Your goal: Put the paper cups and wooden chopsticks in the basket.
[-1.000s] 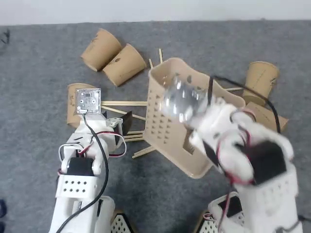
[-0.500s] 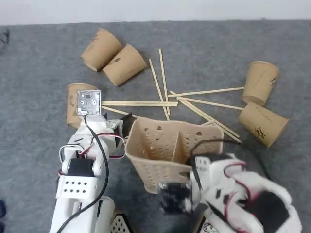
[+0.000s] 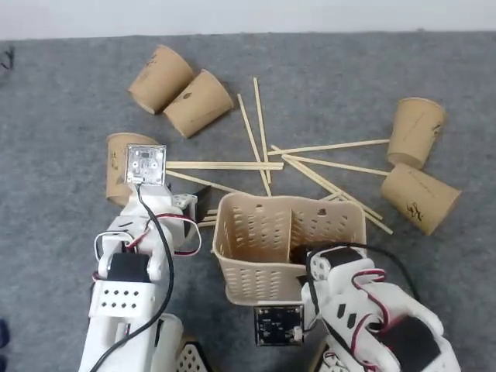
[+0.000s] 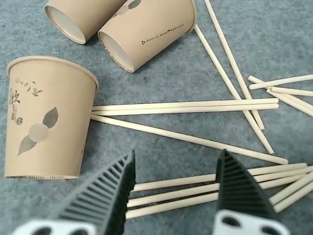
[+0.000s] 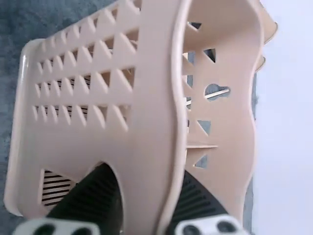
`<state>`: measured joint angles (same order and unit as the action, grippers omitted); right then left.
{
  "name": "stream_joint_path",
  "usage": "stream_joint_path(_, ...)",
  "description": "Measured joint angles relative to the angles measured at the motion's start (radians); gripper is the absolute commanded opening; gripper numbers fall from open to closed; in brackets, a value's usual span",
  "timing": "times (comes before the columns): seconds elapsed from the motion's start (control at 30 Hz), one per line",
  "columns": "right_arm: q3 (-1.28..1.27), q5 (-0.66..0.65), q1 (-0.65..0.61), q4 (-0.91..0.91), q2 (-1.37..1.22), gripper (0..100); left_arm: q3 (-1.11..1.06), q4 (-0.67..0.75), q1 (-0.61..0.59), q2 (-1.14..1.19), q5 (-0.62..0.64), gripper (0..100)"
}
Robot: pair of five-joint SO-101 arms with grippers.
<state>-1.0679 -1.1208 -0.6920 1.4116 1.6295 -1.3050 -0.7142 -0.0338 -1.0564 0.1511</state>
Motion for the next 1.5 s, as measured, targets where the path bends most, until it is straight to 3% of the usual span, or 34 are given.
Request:
stream_joint_path(0.07,-0.002,0.008,0.006,-0.008,0.008,5.2,0.000,0.000,0.000,0.000,-0.003,25)
stream_joint_path(0.2,-0.003,0.097,0.100,-0.043,0.008,29.1,0.000,0.000,0.000,0.000,-0.003,25)
stream_joint_path(0.27,-0.003,0.117,0.152,-0.051,0.008,33.6,0.000,0.000,0.000,0.000,-0.003,25)
stream_joint_path(0.5,0.020,0.110,0.193,-0.026,0.008,25.8,0.000,0.000,0.000,0.000,-0.003,25)
stream_joint_path(0.73,0.153,0.112,0.183,0.035,-0.005,26.8,0.000,0.000,0.000,0.000,-0.003,25)
stream_joint_path(1.0,0.275,0.229,0.098,0.135,0.006,32.5,0.000,0.000,0.000,0.000,-0.003,25)
stream_joint_path(1.2,0.262,0.247,0.061,0.216,0.008,32.5,0.000,0.000,0.000,0.000,-0.003,25)
stream_joint_path(1.5,0.048,0.247,0.060,0.153,0.018,32.5,0.000,0.000,0.000,0.000,-0.003,25)
